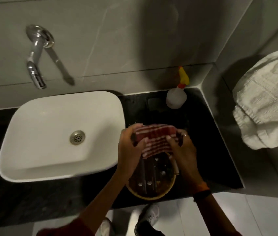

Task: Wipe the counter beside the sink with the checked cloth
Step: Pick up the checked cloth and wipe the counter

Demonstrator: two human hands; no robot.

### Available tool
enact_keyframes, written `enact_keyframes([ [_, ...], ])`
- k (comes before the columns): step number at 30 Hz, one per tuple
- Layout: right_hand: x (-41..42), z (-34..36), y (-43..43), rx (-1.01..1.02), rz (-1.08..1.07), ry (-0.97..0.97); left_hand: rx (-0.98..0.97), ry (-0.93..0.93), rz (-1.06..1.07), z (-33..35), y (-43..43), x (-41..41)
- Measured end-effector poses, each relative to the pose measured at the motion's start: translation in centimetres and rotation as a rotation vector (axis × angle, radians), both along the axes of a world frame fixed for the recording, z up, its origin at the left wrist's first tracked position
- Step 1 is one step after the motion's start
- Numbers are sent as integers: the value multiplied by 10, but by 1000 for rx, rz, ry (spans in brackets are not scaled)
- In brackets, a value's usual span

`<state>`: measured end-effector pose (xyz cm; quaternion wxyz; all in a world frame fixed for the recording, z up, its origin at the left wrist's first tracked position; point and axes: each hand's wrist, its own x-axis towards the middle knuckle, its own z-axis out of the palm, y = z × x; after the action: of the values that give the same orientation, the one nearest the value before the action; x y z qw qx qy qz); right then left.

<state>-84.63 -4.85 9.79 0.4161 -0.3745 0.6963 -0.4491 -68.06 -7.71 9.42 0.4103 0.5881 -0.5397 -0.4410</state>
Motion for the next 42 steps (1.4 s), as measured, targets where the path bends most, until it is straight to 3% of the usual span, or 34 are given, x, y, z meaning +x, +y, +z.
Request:
enact_keyframes([
  [4, 61, -6, 46, 72, 128, 216, -87, 2, 4, 0, 61, 76],
  [7, 122, -9, 73, 141, 209, 274, 33, -15, -51, -7, 98, 147],
  [10, 184, -12, 100, 126, 263, 162, 228, 57, -143, -12, 128, 229],
  [13, 247, -18, 120, 155, 336, -48, 286, 102, -330, -25, 154, 313],
  [15, 292, -24, 126, 234, 428, -92, 249, 37, -348, -34, 167, 365],
  [17, 337, -26, 130, 300, 573, -67, 188, 12, -216, -39, 175, 412],
  [21, 429, -23, 126, 169, 701, 271, 205, -68, 0, -41, 180, 494],
  [25, 497, -13, 118, 63, 667, 361, 156, -474, 14, -37, 179, 562],
  [27, 513, -10, 111, 125, 571, 167, 109, -413, -29, -31, 170, 583],
  [29, 529, -8, 103, 167, 509, 1, 220, -230, -86, -24, 159, 596],
  [31, 545, -8, 90, 158, 479, -8, 294, -93, -64, -29, 142, 602],
  [33, 560, -16, 72, 139, 433, 56, 271, -111, -8, -44, 120, 604],
  [37, 590, -49, 44, 74, 257, 416, 270, -85, 83, -79, 76, 605],
  [40, 617, -75, 43, 105, 247, 696, 181, -417, 79, -107, 63, 621],
  [42, 633, -99, 46, 121, 415, 781, 53, -717, 19, -128, 62, 637],
])
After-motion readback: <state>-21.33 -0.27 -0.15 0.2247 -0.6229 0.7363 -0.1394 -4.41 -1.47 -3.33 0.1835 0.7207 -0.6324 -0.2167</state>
